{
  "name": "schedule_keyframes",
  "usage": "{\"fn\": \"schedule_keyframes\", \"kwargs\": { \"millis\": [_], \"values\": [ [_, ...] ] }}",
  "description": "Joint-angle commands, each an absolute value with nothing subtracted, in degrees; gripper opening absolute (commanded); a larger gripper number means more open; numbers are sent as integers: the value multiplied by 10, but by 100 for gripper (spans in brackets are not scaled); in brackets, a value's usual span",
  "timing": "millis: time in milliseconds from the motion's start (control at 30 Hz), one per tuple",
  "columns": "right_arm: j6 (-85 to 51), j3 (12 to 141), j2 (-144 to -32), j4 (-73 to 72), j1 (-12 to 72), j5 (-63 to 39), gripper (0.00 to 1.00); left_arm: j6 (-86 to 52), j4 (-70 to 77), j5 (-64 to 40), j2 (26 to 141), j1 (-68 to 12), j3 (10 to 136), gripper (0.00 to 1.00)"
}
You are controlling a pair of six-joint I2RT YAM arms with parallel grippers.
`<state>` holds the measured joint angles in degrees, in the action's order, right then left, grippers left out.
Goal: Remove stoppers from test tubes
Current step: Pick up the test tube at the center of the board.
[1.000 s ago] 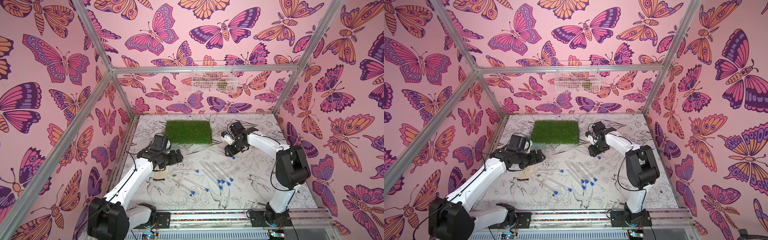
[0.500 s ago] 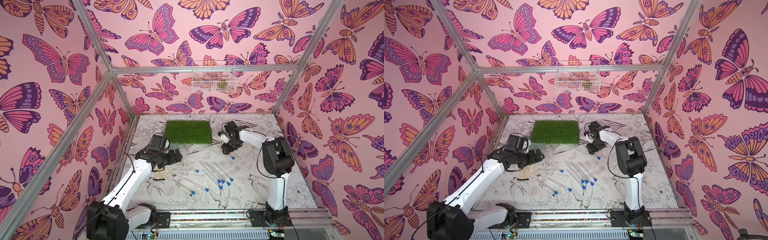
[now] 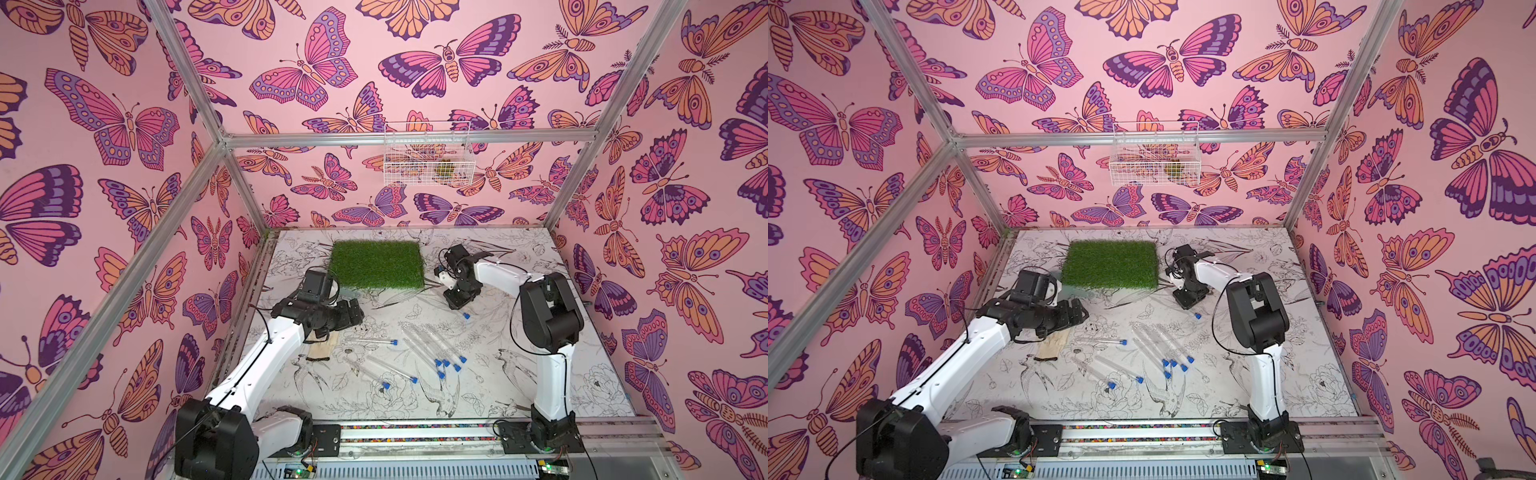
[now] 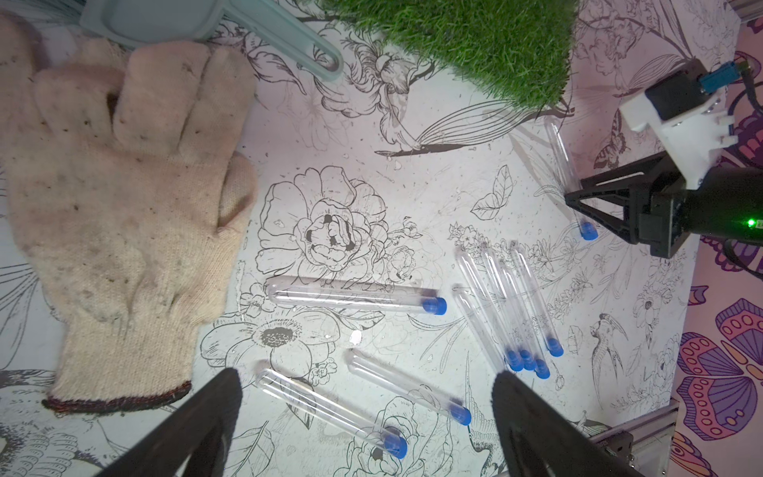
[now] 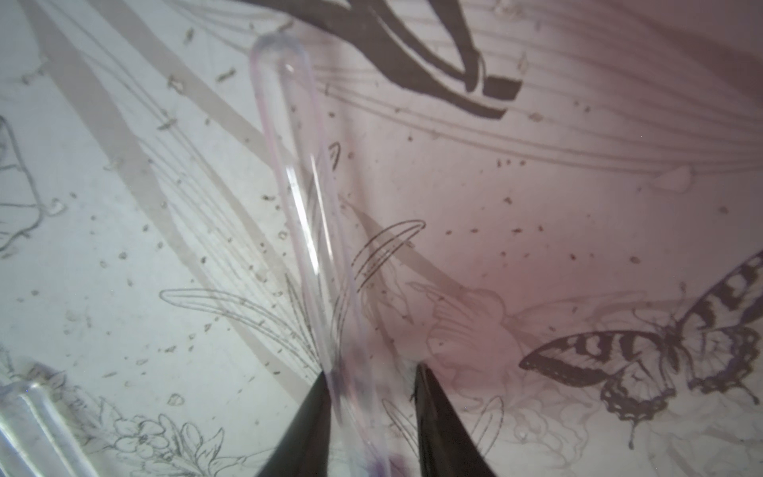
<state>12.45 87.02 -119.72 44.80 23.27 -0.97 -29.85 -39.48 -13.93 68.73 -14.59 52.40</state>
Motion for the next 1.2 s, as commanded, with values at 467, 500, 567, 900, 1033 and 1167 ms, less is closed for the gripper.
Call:
{"fn": "schedule_keyframes", "kwargs": {
  "millis": [467, 500, 567, 900, 1033, 1167],
  "values": [
    [113, 848, -1167, 463, 246, -17, 19, -305, -410, -131, 662, -140, 498, 96],
    [111, 846, -1162, 462, 245, -21, 19, -306, -410, -130, 661, -139, 499, 96],
    [105, 842, -1152, 459, 244, -27, 19, -308, -408, -131, 663, -139, 500, 96],
    [71, 812, -1089, 443, 242, -86, 19, -319, -389, -150, 664, -139, 505, 96],
    [54, 790, -1057, 428, 242, -109, 18, -329, -382, -161, 666, -139, 509, 96],
    [48, 769, -1029, 425, 242, -127, 18, -342, -373, -178, 671, -140, 513, 96]
  ]
}}
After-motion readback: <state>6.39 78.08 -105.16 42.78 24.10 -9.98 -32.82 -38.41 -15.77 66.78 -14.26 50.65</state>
